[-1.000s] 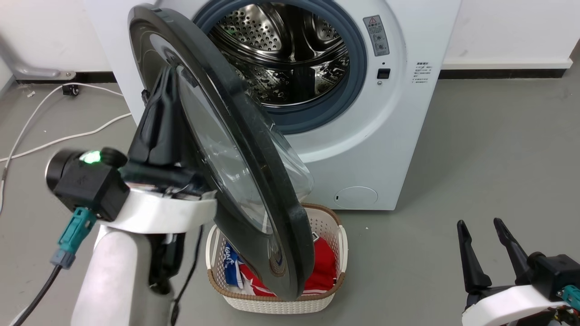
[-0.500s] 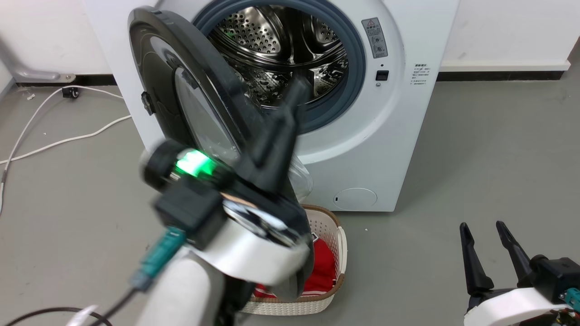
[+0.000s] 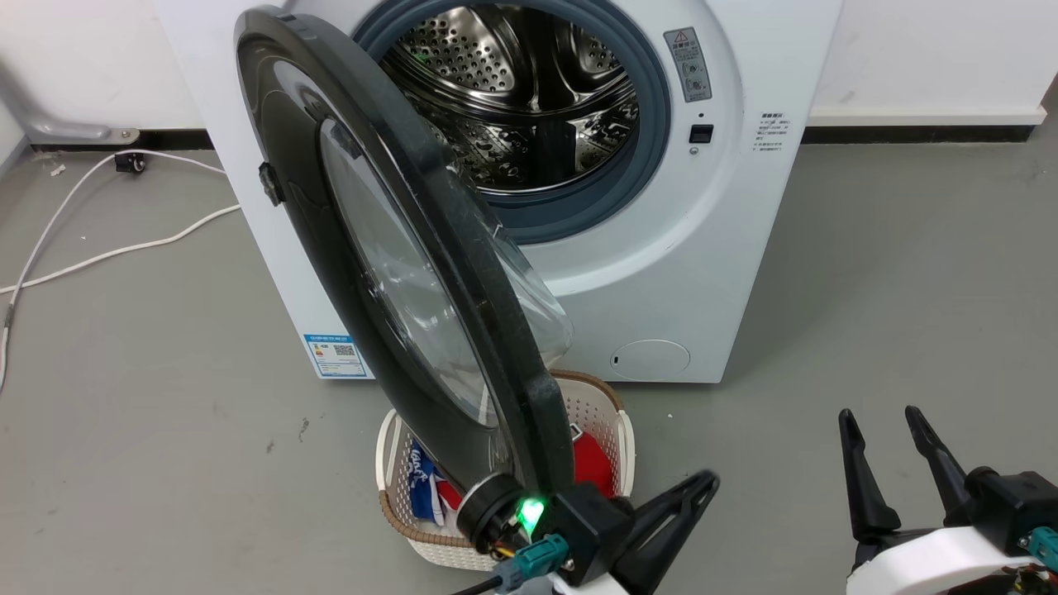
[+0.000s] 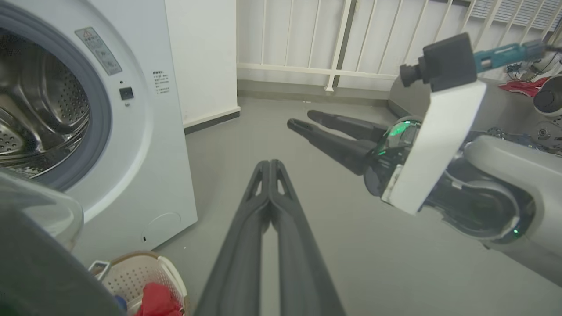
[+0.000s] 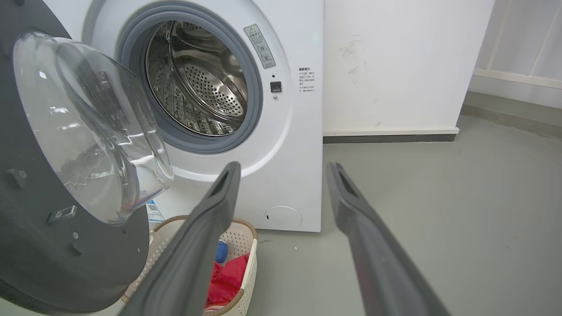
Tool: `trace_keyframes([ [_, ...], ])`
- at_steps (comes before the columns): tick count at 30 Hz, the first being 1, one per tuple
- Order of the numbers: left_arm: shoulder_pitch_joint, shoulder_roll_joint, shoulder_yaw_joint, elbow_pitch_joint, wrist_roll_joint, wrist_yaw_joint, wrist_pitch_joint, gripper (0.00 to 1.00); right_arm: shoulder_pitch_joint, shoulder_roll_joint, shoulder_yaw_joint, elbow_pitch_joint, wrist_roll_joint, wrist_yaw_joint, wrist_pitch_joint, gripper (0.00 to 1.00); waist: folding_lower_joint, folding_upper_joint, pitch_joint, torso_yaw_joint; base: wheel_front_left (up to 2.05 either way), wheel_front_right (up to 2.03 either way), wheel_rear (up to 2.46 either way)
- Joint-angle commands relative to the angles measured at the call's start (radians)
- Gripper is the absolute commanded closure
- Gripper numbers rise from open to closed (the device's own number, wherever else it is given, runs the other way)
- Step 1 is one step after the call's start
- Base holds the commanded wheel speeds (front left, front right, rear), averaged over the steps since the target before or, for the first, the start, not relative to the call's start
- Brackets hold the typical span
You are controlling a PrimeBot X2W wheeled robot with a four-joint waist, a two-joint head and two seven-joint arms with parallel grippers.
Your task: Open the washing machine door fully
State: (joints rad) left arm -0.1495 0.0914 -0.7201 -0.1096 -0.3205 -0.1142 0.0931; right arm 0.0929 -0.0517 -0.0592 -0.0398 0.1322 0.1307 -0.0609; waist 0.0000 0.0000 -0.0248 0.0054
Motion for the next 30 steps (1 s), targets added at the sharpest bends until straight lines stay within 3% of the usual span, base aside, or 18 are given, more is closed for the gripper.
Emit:
trace_keyframes([
  [1,0.014,0.008,0.0,0.026,-0.004,0.002,-0.001,1.0,-0.002,0.003,0.0,-0.001,-0.004,0.0,0.004,0.0,0.0,0.0,0.001,-0.002,0.0,0.0,0.0],
  [13,-0.043,0.009,0.095,0.225,-0.01,0.07,-0.097,1.0,-0.006,0.003,0.001,0.004,0.001,0.0,0.005,0.0,0.0,0.0,0.007,-0.005,0.0,0.0,0.0],
  [30,-0.048,0.05,0.14,0.224,-0.022,0.103,-0.122,1.0,-0.01,0.003,-0.003,0.01,0.005,0.0,0.007,0.0,0.0,0.0,0.011,0.027,0.0,0.0,0.0],
])
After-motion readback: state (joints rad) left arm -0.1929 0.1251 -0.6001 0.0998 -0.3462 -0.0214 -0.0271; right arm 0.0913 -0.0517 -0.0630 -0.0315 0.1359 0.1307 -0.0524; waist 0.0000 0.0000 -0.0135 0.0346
